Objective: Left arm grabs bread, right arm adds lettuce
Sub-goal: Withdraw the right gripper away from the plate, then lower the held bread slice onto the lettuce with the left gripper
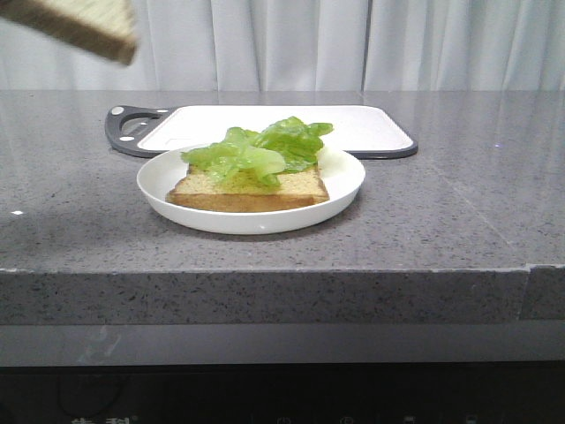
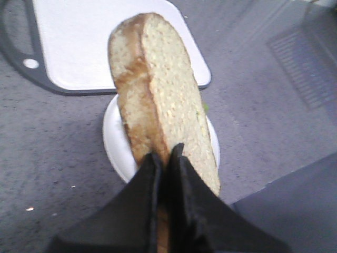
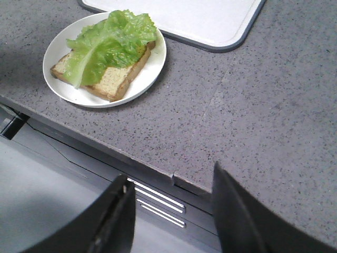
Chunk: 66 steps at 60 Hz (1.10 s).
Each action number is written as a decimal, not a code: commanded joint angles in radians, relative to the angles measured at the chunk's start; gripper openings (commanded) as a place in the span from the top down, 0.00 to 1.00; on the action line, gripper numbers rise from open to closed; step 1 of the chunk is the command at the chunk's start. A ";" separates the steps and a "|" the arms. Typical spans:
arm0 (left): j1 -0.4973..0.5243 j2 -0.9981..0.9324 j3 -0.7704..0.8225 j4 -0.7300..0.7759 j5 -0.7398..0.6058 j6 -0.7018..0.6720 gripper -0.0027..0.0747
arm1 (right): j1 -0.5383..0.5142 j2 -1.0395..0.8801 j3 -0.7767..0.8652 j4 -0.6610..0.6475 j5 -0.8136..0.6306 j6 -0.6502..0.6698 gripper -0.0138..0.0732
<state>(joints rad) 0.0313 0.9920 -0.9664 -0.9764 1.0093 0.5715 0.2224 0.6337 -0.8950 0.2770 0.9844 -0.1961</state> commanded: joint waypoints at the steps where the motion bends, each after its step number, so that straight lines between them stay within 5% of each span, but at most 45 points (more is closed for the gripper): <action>1: 0.002 0.052 -0.028 -0.185 0.037 0.075 0.99 | -0.004 0.000 -0.024 0.008 -0.051 0.002 0.43; 16: 0.000 0.225 -0.033 -0.468 0.177 0.233 0.99 | -0.004 0.000 -0.024 0.008 -0.047 0.002 0.43; 37: -0.142 0.421 -0.151 -0.470 0.174 0.249 0.99 | -0.004 0.000 -0.024 0.008 -0.047 0.002 0.43; 66: -0.152 0.611 -0.169 -0.472 0.184 0.249 0.99 | -0.004 0.000 -0.024 0.008 -0.045 0.002 0.43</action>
<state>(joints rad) -0.1138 1.6183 -1.1009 -1.3637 1.1547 0.8151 0.2224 0.6337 -0.8950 0.2770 0.9962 -0.1961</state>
